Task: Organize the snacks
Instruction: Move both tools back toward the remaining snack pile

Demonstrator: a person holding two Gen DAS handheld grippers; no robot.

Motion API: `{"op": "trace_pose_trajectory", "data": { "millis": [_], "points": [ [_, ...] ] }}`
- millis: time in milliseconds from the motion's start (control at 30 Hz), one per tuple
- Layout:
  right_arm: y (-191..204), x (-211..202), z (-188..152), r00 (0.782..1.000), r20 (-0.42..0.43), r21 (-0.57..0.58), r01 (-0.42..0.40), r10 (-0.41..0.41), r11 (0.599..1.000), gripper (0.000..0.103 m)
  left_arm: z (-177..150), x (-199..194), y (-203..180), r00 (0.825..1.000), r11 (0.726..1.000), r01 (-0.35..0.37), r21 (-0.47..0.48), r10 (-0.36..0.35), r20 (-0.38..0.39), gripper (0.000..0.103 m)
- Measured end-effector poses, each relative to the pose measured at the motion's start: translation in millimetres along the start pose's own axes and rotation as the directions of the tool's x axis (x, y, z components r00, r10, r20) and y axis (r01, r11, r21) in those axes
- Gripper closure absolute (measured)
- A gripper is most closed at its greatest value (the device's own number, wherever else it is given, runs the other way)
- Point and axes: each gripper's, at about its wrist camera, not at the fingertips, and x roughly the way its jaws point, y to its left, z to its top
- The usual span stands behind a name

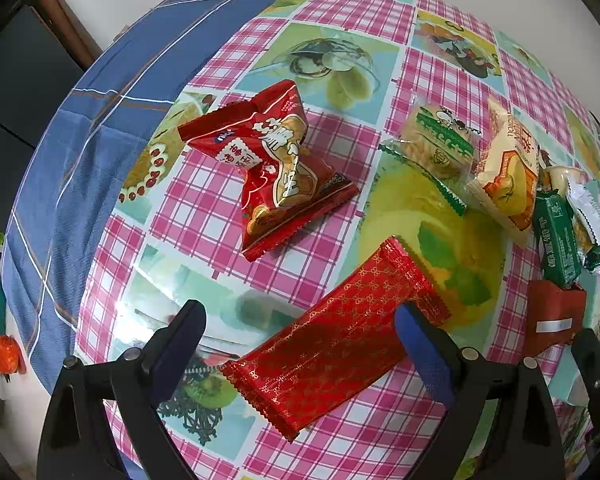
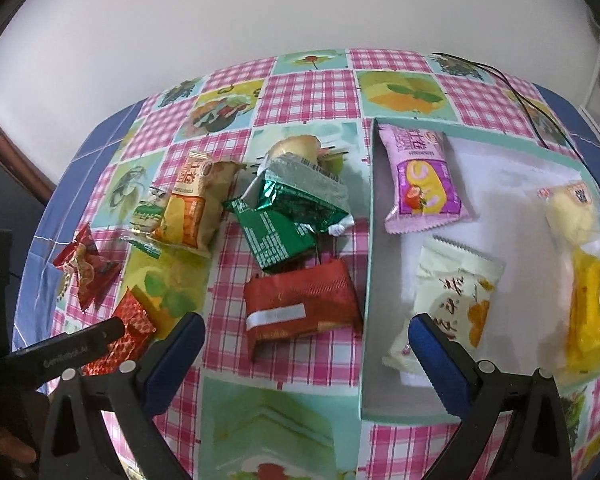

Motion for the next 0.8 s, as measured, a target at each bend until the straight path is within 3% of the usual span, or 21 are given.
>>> {"op": "trace_pose_trajectory", "data": {
  "millis": [333, 800],
  "points": [
    [11.1, 7.5, 8.5, 0.999, -0.005, -0.039, -0.039, 0.039, 0.998, 0.005, 7.0, 1.8, 7.8, 1.0, 1.0, -0.005, -0.017, 0.005, 0.002, 0.007],
    [13.1, 17.0, 9.8, 1.0, -0.007, -0.084, 0.001, -0.001, 0.996, 0.009, 12.5, 6.2, 14.8, 1.0, 0.999, -0.011, -0.04, 0.011, -0.005, 0.007]
  ]
}}
